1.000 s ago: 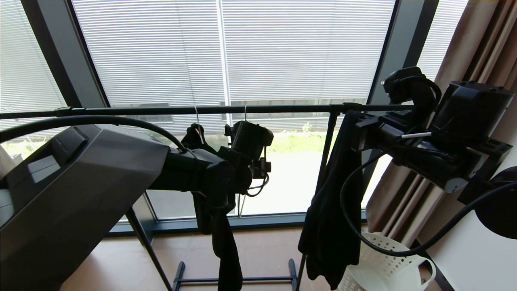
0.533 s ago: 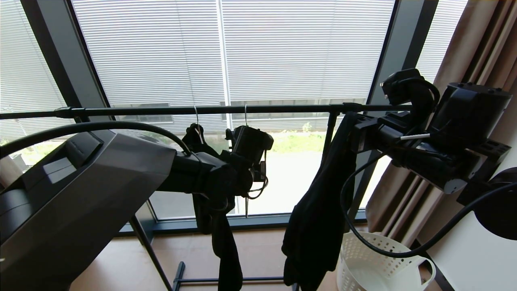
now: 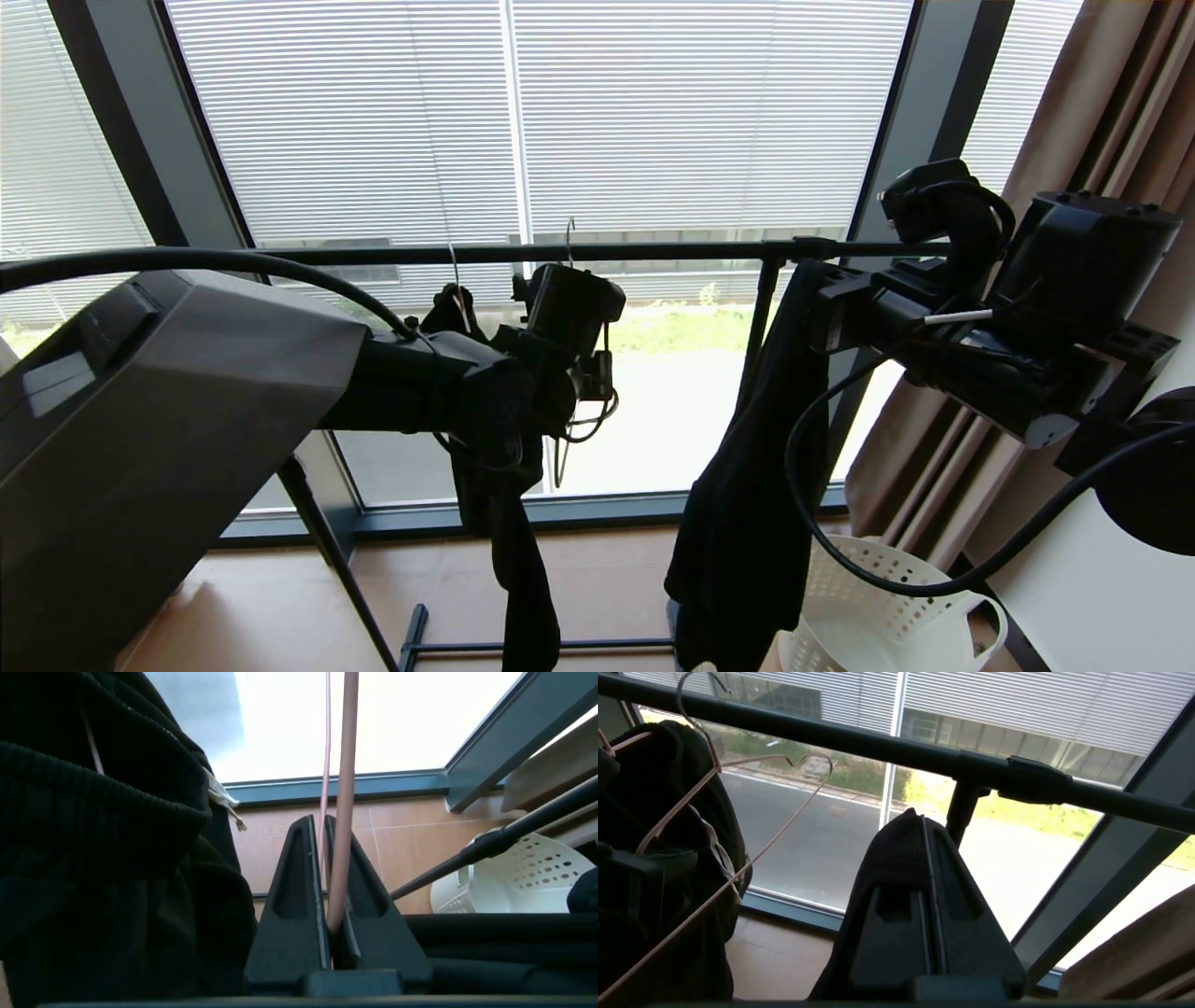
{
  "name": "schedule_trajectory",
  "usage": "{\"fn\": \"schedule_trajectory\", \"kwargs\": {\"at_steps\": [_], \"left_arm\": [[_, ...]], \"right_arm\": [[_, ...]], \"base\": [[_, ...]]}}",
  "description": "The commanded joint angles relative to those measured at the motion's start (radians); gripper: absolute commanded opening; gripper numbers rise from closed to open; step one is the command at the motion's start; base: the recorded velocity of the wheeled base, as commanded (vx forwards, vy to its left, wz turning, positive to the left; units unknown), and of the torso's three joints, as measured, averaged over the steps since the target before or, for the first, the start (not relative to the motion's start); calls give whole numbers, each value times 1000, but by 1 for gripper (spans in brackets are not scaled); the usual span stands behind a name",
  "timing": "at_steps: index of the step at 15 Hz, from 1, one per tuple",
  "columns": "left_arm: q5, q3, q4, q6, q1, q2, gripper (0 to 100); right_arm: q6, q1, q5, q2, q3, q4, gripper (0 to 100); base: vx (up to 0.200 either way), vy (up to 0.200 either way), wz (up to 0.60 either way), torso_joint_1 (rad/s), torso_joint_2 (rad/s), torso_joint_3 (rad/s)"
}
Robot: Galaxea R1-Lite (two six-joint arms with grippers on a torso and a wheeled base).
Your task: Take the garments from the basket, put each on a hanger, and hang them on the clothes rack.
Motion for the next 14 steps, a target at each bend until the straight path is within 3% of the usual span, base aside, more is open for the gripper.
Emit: {"fn": "schedule_trajectory", "kwargs": {"at_steps": [1, 11, 14], "left_arm": [[-3, 6, 0, 6, -3, -52, 0], [-4, 207, -20, 86, -81, -260, 0], [-32, 371, -83, 204, -86, -359, 0]], "right_arm": [[-1, 0, 1, 1, 0, -1, 0], [-1, 0, 1, 1, -2, -1, 0], [-1, 0, -1, 1, 0, -1, 0]], "base": [[0, 0, 0, 0, 0, 0], [0, 0, 0, 0, 0, 0], [0, 0, 0, 0, 0, 0]]}}
